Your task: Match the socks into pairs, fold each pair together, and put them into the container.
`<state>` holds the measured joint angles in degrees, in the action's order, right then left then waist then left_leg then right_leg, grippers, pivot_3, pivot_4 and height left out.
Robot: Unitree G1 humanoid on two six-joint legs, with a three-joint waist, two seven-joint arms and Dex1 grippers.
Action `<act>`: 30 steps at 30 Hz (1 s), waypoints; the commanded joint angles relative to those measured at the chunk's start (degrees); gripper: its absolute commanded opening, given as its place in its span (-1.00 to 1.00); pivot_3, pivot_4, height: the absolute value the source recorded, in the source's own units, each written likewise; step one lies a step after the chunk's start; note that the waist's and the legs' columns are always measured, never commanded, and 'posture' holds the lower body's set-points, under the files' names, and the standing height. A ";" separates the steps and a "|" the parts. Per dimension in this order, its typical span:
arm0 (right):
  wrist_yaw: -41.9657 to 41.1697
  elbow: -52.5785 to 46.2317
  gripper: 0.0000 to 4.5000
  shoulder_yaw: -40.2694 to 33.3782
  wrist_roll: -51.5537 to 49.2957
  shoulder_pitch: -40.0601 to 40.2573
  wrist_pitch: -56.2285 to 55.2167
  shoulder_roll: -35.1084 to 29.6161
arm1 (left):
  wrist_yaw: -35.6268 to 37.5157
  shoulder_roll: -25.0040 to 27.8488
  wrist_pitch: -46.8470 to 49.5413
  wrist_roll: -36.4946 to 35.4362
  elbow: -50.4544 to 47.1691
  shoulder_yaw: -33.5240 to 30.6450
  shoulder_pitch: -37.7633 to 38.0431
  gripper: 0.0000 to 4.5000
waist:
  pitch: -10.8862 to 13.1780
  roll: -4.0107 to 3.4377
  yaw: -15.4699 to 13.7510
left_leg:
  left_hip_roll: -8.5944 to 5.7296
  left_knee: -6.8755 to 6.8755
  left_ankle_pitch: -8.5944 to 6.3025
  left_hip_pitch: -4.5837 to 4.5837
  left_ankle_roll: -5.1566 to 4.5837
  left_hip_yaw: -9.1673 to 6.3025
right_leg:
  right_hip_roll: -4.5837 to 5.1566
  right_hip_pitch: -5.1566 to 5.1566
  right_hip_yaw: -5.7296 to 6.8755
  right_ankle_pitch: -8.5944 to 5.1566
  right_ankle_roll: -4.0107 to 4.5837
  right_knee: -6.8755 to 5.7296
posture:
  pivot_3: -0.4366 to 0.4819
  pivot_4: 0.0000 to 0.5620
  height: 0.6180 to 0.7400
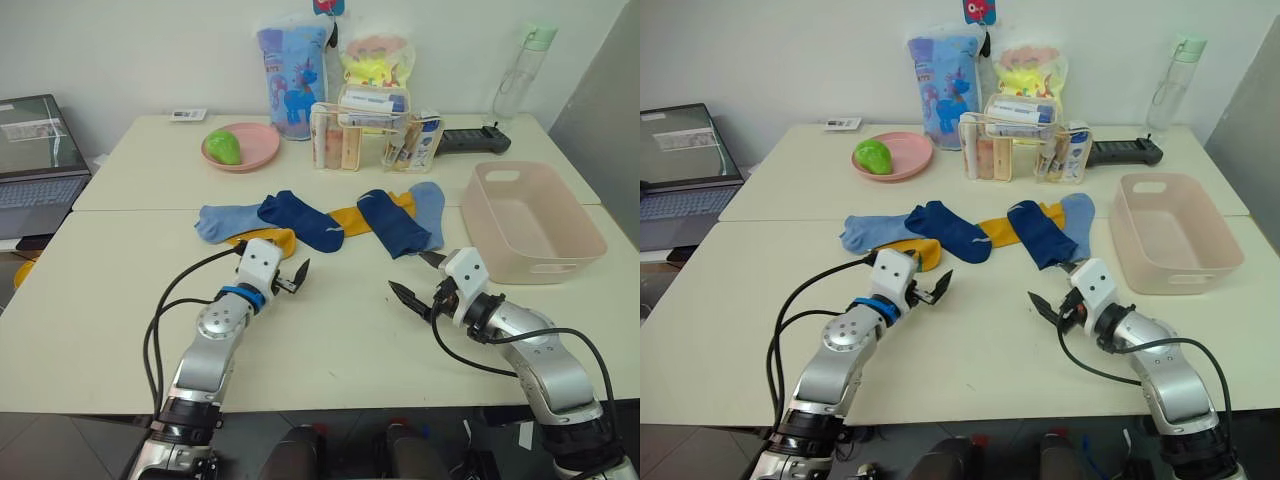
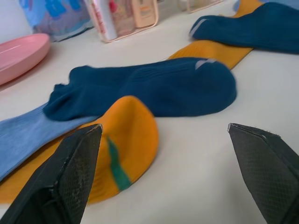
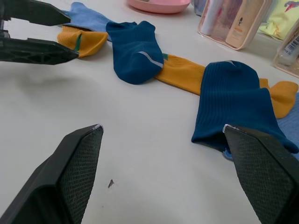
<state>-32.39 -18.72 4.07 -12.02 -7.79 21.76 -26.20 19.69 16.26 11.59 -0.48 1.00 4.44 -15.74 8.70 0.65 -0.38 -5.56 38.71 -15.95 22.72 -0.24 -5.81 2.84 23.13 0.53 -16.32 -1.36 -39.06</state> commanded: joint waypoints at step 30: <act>2.99 -2.49 1.00 -1.17 0.56 -1.18 1.03 2.51 | -3.59 -8.57 -5.27 3.05 22.70 1.16 -18.06 -0.99 | 0.02 0.05 0.37 | -0.01 0.02 0.01 0.06 0.02 -0.01 | 0.00 0.09 0.00 0.01 -0.01 -0.05 | -0.05 -0.47 1.00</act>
<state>-29.62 -18.87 3.91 -10.81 -8.26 23.19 -23.74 14.60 7.39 6.39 3.98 27.54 6.10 -33.97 8.72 0.70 -0.01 -5.57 38.73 -15.94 22.78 -0.22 -5.82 2.84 23.22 0.52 -16.32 -1.36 -39.11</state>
